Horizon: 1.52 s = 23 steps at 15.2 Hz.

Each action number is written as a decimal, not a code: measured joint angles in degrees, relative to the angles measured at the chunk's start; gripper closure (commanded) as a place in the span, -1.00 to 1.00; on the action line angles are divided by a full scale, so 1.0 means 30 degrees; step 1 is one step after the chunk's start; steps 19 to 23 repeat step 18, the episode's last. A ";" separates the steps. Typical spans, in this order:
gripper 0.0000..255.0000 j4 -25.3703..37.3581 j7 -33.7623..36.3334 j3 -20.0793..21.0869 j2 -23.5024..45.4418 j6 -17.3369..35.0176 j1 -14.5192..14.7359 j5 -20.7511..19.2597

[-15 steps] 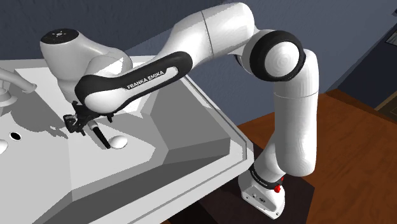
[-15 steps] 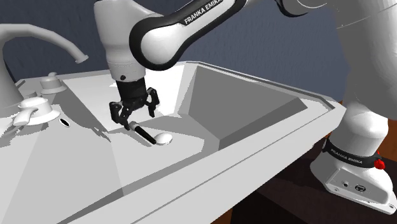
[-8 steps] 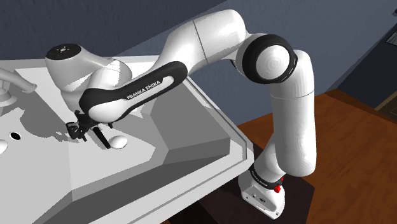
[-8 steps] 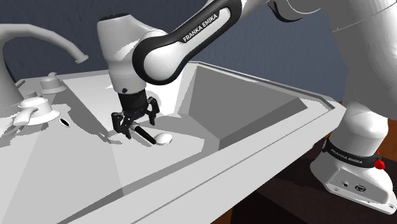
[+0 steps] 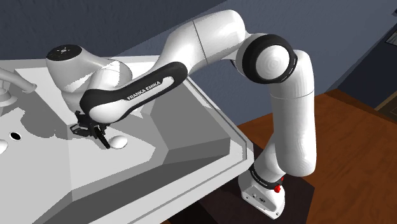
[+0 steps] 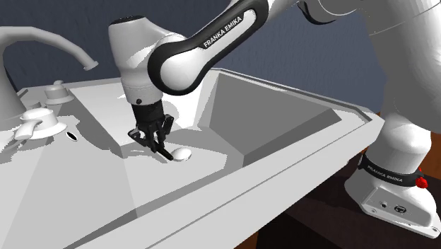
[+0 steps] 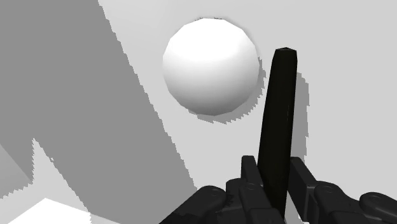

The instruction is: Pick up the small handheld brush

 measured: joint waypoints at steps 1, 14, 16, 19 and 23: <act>1.00 0.0000 0.0000 0.0000 0.0000 0.0000 0.0000 0.0000; 1.00 0.0967 -0.0719 0.0478 -0.1241 -0.2042 -0.0208 0.0833; 1.00 0.1283 -0.0840 0.0554 -0.1407 -0.2493 -0.0197 0.0966; 1.00 0.1513 -0.0959 0.0589 -0.1501 -0.2792 -0.0219 0.1052; 1.00 0.1513 -0.0959 0.0589 -0.1501 -0.2792 -0.0219 0.1052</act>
